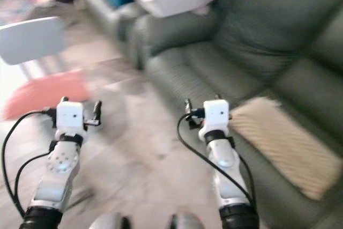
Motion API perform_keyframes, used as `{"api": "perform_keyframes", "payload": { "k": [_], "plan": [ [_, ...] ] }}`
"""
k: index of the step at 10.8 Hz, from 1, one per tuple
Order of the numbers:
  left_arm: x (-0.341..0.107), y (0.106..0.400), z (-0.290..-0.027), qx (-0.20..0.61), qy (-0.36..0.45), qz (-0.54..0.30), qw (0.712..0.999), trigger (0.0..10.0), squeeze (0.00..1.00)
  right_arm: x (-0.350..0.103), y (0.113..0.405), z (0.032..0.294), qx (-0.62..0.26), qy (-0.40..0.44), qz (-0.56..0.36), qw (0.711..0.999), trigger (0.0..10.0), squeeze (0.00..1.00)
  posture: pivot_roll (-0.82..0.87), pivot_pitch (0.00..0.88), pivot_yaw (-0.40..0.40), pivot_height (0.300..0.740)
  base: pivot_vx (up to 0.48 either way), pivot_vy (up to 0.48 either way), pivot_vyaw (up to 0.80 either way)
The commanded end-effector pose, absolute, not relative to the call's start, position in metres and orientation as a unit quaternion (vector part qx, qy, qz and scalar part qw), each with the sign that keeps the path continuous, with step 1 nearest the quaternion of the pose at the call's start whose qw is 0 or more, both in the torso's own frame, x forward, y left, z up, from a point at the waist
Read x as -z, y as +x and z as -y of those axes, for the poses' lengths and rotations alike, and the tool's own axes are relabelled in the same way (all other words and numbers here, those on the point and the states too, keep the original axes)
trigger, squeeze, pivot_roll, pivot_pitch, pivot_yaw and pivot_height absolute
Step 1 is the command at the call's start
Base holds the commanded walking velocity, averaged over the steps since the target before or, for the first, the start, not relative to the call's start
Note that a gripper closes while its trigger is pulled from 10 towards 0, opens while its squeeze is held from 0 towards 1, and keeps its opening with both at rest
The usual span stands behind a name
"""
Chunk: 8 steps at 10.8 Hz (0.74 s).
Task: Move the pillow to the sofa
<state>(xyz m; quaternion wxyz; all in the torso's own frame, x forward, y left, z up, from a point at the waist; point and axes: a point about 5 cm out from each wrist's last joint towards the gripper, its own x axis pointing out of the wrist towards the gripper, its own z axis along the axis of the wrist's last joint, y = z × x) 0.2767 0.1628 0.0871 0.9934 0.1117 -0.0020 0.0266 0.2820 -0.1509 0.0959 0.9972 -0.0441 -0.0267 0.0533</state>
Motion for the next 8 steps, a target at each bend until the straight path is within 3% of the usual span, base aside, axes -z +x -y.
{"api": "perform_keyframes", "payload": {
  "k": [1,6,8],
  "plan": [
    [-0.0872,0.2760,-0.1581,-0.022,0.112,0.003,0.993,10.0,0.00,-0.0970,0.2813,0.1559,-0.050,-0.041,0.030,0.997,10.0,0.00,0.02,0.091,-0.037,0.740,0.000,0.480,0.80],
    [-0.0883,0.2710,-0.1514,0.000,0.106,0.016,0.994,10.0,0.00,-0.0968,0.2810,0.1547,-0.056,-0.036,0.029,0.997,10.0,0.00,0.02,0.097,-0.043,0.740,0.000,0.000,0.80],
    [-0.0888,0.2709,-0.1490,0.016,0.090,0.012,0.996,10.0,0.00,-0.0963,0.2810,0.1580,-0.041,-0.028,0.027,0.998,10.0,0.00,0.02,0.099,-0.045,0.740,0.000,0.000,0.00]
  ]
}}
